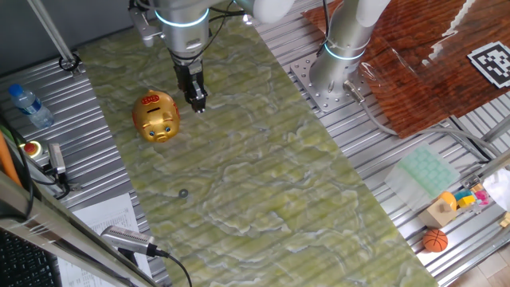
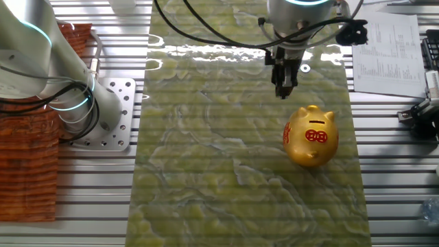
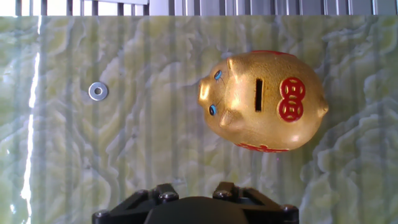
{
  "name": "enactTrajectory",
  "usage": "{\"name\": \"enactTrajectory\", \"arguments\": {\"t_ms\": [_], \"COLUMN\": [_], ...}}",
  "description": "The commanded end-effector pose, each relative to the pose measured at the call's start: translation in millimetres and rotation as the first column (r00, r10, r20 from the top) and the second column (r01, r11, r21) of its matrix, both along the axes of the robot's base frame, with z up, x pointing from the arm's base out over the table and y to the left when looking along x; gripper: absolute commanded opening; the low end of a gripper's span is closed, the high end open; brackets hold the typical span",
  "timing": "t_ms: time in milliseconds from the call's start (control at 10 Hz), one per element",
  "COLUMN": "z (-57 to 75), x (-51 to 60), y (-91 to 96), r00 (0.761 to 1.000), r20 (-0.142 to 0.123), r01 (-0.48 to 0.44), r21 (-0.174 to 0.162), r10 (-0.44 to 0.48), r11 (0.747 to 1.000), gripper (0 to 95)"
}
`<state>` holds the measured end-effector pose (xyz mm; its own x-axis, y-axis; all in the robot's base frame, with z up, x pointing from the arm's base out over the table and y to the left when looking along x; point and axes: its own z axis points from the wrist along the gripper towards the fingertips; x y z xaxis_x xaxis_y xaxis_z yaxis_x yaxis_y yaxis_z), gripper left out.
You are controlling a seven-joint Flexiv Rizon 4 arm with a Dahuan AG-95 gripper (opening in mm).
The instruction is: Drop coins into a piggy bank
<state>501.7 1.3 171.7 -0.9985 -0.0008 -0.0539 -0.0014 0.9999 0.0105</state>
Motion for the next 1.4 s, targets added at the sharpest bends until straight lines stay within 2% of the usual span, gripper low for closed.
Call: {"name": "enactTrajectory", "arguments": {"t_ms": [100,800,1100,1400], "z": [0.9,5.3,3.8,-2.8], "x": [-1.2,8.6,18.4,31.6], "y": [-0.1,5.3,19.7,42.4], "r00": [1.0,1.0,0.999,0.997], "r20": [0.001,-0.005,-0.01,-0.014], "r01": [0.001,0.012,0.035,0.07], "r21": [-0.001,0.0,-0.001,0.001], "r10": [-0.001,-0.012,-0.035,-0.07], "r11": [1.0,1.0,0.999,0.998], "gripper": [0.0,0.0,0.0,0.0]}}
